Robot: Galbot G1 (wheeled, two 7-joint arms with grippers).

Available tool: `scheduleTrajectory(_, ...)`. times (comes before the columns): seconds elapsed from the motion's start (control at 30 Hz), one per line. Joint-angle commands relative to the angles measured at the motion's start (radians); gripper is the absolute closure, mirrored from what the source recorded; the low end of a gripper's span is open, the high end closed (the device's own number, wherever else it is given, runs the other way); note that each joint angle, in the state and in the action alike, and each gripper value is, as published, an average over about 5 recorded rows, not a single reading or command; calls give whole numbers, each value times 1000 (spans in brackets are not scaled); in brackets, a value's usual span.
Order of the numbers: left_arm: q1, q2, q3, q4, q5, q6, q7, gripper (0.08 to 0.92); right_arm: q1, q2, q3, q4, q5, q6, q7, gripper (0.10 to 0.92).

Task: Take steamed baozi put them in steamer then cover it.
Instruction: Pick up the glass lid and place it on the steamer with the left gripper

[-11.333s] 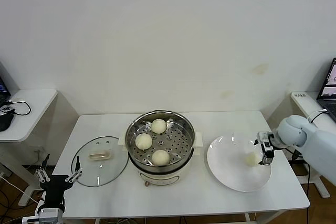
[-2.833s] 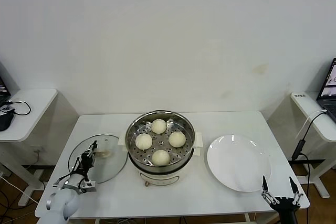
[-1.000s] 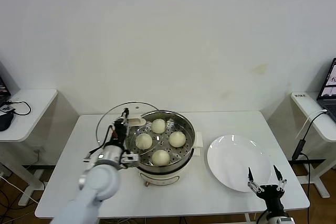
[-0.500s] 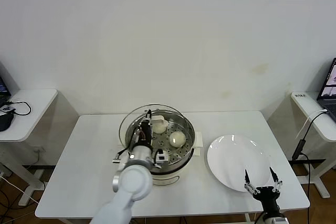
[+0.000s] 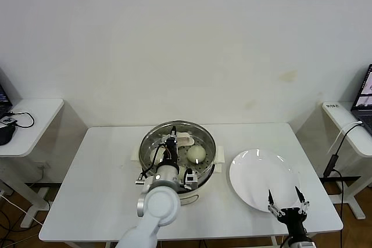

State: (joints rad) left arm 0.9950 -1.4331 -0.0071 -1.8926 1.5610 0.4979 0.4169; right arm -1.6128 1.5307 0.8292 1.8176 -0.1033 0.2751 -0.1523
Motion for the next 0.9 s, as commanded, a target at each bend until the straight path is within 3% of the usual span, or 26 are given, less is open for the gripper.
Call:
scheduleTrajectory(0.03, 7, -25, 4, 5, 27, 1, 11, 851, -1, 2, -4, -2, -6, 1, 1, 203)
scheduleTrajectory(0.9, 2, -32, -30, 43, -9, -5, -32, 851, -13, -2, -12, 4, -7, 8, -1, 203)
